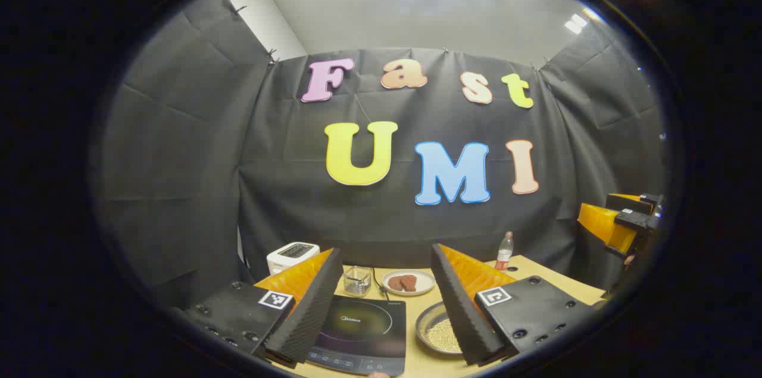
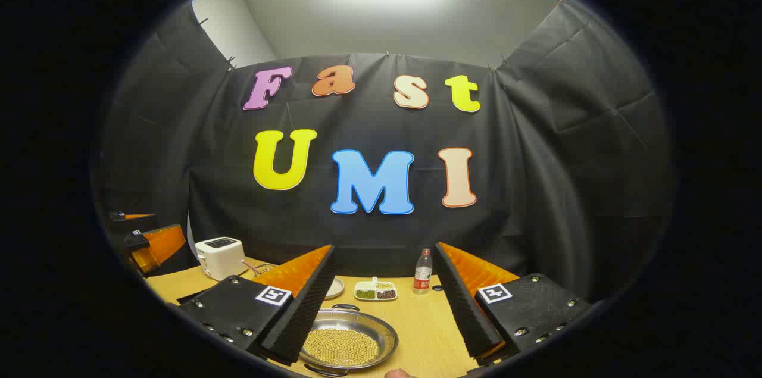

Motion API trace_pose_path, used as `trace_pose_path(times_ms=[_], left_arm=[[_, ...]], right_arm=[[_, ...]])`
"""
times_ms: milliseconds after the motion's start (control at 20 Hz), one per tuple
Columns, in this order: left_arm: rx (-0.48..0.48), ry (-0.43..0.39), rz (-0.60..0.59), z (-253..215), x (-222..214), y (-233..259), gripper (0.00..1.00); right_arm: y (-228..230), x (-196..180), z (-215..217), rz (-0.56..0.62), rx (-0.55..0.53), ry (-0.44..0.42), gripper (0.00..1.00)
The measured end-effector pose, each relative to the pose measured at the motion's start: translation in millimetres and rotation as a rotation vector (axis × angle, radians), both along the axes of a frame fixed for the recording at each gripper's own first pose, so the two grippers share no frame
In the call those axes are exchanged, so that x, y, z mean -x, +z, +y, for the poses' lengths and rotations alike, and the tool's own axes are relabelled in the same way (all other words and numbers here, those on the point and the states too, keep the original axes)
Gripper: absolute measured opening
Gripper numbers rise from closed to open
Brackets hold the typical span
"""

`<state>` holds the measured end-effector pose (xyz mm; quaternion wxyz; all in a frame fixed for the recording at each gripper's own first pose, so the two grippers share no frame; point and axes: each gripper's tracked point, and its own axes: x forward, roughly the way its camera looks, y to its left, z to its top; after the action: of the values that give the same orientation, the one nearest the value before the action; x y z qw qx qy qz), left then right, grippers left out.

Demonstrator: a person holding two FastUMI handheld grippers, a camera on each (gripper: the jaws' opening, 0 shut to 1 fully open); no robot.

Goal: First push the handle of the pot to place it horizontally, then grasp the pot with both hands and set it on the induction cooktop.

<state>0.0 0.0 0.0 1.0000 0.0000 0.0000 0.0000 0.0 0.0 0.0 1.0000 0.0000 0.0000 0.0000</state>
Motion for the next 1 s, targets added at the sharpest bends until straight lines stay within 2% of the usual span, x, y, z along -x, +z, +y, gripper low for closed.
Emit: trace_pose_path(times_ms=[150,200,250,350,400,450,500,550,650,700,750,850,900,1000], left_arm=[[-0.004,-0.004,0.0,-1.8,-2.0,1.2,1.0],[-0.003,-0.005,0.0,-2.1,-3.5,2.7,0.97],[-0.001,-0.006,-0.002,-2.7,-3.2,2.5,1.0],[0.002,-0.008,-0.004,-3.7,-3.1,3.7,0.97],[0.002,-0.008,-0.005,-3.2,-2.9,4.7,0.92],[0.001,-0.009,-0.006,-3.5,-2.9,4.5,0.96],[0.0,-0.009,-0.006,-4.8,-3.0,5.6,0.97],[-0.001,-0.01,-0.008,-4.7,-3.1,5.2,0.92],[-0.003,-0.01,-0.008,-4.8,-1.6,5.2,0.97],[-0.004,-0.01,-0.007,-4.9,-2.2,5.3,0.92],[-0.004,-0.009,-0.008,-5.3,-1.3,5.5,0.97],[-0.003,-0.007,-0.009,-5.5,-0.9,6.0,0.92],[-0.004,-0.006,-0.01,-5.7,-1.1,7.3,0.96],[-0.004,-0.005,-0.011,-5.6,-0.1,7.1,0.97]], right_arm=[[-2.2,-1.7,-2.8,0.005,0.0,-0.007,0.98],[-1.2,-1.5,-3.4,0.006,0.0,-0.009,0.98],[-1.4,-0.4,-4.5,0.006,0.001,-0.011,0.98],[-1.7,-0.9,-5.6,0.005,0.006,-0.013,0.98],[-1.3,-0.5,-6.4,0.005,0.009,-0.014,0.98],[-1.7,-1.6,-5.9,0.004,0.011,-0.015,0.98],[-1.6,-1.3,-6.2,0.004,0.012,-0.016,0.98],[-1.9,-0.7,-6.7,0.004,0.012,-0.017,0.98],[-1.5,-0.2,-7.5,0.004,0.009,-0.018,0.98],[-0.9,-0.4,-8.1,0.002,0.008,-0.019,0.98],[-1.8,0.0,-8.8,0.002,0.008,-0.02,0.98],[-1.5,-0.9,-8.8,0.003,0.007,-0.02,0.98],[-0.7,-0.6,-9.0,0.004,0.007,-0.02,0.98],[-3.5,-1.4,-8.7,0.012,0.006,-0.017,0.98]])
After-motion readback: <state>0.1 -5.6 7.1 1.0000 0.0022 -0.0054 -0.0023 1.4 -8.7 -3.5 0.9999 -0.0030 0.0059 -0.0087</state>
